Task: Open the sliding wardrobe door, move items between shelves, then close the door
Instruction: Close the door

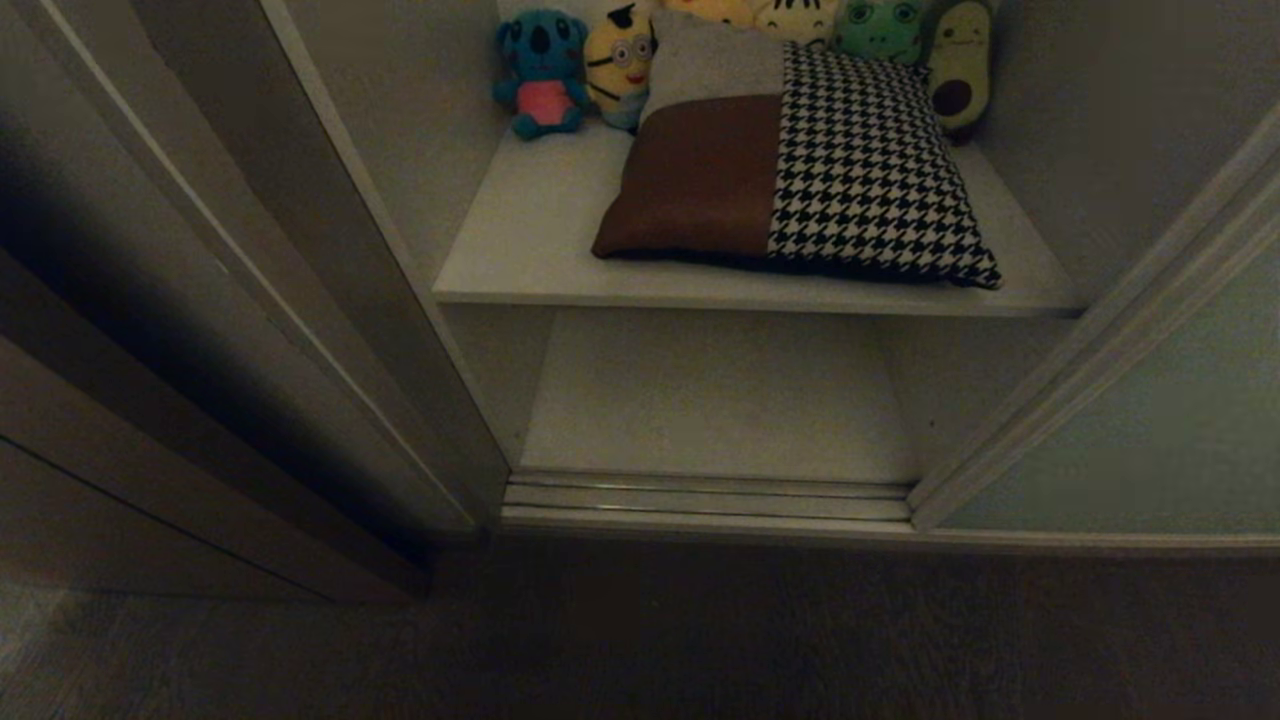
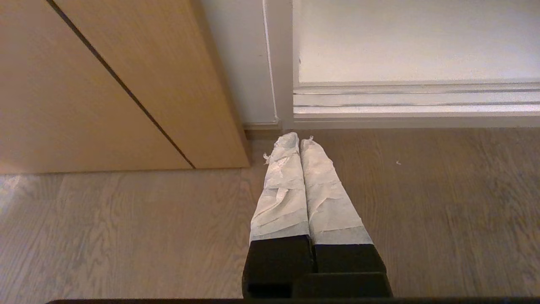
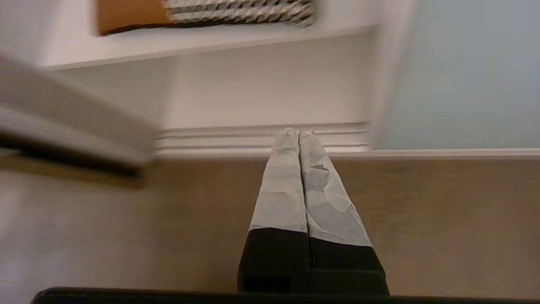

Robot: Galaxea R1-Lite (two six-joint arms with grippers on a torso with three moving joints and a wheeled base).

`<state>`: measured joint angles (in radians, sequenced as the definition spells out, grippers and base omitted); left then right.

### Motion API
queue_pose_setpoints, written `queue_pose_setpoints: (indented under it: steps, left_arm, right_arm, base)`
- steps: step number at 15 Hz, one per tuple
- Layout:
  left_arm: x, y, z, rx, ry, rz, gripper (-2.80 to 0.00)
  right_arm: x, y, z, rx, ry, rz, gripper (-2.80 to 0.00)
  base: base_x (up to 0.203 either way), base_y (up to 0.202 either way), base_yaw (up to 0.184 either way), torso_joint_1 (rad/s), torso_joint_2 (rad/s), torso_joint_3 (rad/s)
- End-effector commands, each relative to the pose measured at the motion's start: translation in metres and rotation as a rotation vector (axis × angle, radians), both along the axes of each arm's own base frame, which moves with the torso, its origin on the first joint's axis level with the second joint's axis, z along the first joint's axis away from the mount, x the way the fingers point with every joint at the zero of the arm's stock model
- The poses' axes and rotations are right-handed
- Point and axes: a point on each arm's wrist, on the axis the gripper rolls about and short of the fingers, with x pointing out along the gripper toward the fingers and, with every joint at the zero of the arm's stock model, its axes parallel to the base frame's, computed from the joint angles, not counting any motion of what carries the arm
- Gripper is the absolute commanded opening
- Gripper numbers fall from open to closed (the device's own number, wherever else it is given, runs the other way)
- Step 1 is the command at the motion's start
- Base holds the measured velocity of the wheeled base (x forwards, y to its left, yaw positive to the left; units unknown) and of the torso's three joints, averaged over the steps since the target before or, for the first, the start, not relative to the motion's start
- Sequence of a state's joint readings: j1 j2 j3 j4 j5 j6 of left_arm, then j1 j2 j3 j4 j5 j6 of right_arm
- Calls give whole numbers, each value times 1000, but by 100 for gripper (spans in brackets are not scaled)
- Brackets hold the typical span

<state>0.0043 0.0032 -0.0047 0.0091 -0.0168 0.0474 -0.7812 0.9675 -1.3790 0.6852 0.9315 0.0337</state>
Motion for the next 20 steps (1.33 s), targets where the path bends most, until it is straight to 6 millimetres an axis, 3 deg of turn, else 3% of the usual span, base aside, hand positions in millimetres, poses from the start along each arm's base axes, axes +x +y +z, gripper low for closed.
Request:
queue_pose_setpoints:
  steps: [1, 7, 12, 20]
  left_arm:
    - [0, 0, 0, 0, 2, 0, -280]
    - [0, 0, 0, 0, 2, 0, -280]
    - [0, 0, 0, 0, 2, 0, -280]
    - [0, 0, 0, 0, 2, 0, -280]
  right_arm:
    - [19, -19, -6, 76, 45, 52, -280]
    - [47, -48, -13, 151, 107, 66, -280]
    - [75, -77, -5, 158, 109, 66, -280]
    - [104, -106, -1, 138, 95, 61, -280]
  base:
    - [0, 0, 0, 0, 0, 0]
    - [0, 0, 0, 0, 0, 0]
    - [0, 0, 0, 0, 0, 0]
    - [0, 0, 0, 0, 0, 0]
